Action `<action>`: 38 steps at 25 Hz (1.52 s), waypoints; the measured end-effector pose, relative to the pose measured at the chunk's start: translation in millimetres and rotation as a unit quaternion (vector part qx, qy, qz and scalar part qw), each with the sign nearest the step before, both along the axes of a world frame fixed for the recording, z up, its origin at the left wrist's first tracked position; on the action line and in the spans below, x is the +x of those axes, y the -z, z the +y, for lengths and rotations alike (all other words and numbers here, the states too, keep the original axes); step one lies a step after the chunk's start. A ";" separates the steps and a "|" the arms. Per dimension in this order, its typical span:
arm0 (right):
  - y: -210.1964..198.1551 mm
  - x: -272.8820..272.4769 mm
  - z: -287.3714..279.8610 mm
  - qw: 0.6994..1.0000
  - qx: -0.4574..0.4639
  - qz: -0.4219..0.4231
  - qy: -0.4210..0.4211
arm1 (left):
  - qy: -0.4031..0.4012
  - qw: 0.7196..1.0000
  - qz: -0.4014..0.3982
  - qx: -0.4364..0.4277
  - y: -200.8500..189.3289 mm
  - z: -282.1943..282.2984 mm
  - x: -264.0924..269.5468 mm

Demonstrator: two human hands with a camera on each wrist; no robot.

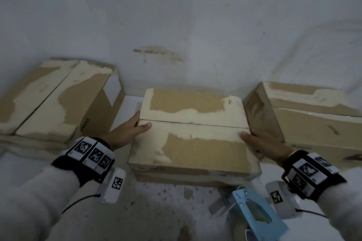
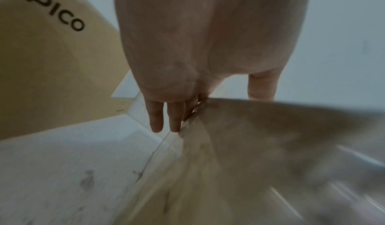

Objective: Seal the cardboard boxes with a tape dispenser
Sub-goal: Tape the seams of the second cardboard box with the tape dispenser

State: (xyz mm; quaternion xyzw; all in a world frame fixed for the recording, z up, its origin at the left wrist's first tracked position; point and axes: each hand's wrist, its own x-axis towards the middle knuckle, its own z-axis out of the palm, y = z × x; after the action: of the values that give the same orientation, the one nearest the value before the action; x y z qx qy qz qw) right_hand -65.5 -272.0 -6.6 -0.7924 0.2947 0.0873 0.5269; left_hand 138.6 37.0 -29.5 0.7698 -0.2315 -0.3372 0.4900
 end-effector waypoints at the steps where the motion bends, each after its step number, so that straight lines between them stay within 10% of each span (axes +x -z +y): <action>1: 4.2 -8.9 5.7 0.999 0.028 -0.019 0.010 | -0.025 0.999 0.023 -0.024 2.4 -0.2 -7.1; 14: 32.6 40.0 14.6 0.958 0.069 -0.163 0.225 | -0.194 0.966 0.104 -0.135 21.5 -46.3 26.9; 19: 41.7 44.9 0.8 0.971 0.025 -0.133 0.197 | -0.248 0.969 -0.009 0.000 26.1 -44.3 34.5; 32: 58.9 -1.3 24.1 0.952 0.156 -0.210 0.159 | -0.261 0.948 -0.029 -0.179 36.3 -17.7 -32.9; 38: 54.0 -23.1 32.3 0.963 0.015 -0.213 0.164 | -0.241 0.950 -0.055 -0.190 56.8 11.8 -47.4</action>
State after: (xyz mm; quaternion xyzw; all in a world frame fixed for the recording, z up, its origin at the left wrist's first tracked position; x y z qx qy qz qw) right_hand -88.6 -239.7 -60.5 -0.7253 0.3004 -0.1665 0.5966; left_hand 91.2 48.9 -86.3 0.7130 -0.1258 -0.1162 0.6799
